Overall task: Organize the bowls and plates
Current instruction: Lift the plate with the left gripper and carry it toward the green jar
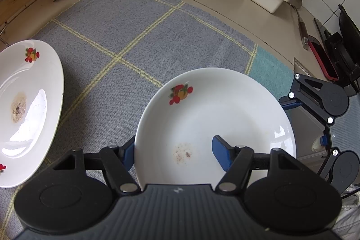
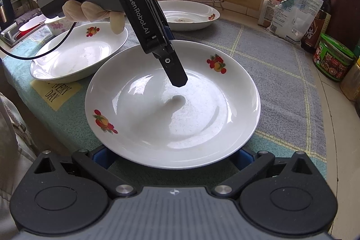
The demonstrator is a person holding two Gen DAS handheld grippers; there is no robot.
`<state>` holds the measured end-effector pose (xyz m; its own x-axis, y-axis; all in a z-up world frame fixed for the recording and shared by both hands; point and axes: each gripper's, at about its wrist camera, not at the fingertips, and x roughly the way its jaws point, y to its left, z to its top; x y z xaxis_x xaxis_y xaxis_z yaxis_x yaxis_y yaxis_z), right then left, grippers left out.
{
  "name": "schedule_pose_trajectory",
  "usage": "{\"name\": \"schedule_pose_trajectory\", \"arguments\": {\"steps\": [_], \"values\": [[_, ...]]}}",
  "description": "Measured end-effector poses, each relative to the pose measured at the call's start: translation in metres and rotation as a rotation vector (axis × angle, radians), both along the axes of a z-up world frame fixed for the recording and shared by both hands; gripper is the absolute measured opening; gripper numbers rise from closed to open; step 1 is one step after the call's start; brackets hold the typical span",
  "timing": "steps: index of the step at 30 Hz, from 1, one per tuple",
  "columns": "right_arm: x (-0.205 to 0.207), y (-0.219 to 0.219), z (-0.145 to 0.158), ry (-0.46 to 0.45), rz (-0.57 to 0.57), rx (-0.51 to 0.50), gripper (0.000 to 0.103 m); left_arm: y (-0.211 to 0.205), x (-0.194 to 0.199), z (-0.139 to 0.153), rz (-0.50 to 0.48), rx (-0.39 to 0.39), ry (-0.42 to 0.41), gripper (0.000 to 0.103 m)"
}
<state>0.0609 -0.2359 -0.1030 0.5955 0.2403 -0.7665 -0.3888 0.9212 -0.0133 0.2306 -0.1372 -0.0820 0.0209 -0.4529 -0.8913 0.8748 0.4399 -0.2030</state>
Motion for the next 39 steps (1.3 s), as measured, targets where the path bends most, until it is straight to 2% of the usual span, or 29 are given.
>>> {"name": "schedule_pose_trajectory", "arguments": {"steps": [18, 39], "values": [[0.014, -0.011, 0.010, 0.012, -0.001, -0.015, 0.103, -0.012, 0.011, 0.012, 0.024, -0.025, -0.031, 0.068], [0.068, -0.072, 0.015, -0.003, -0.003, -0.026, 0.103, -0.076, 0.065, 0.015, 0.047, -0.067, -0.095, 0.068]]}}
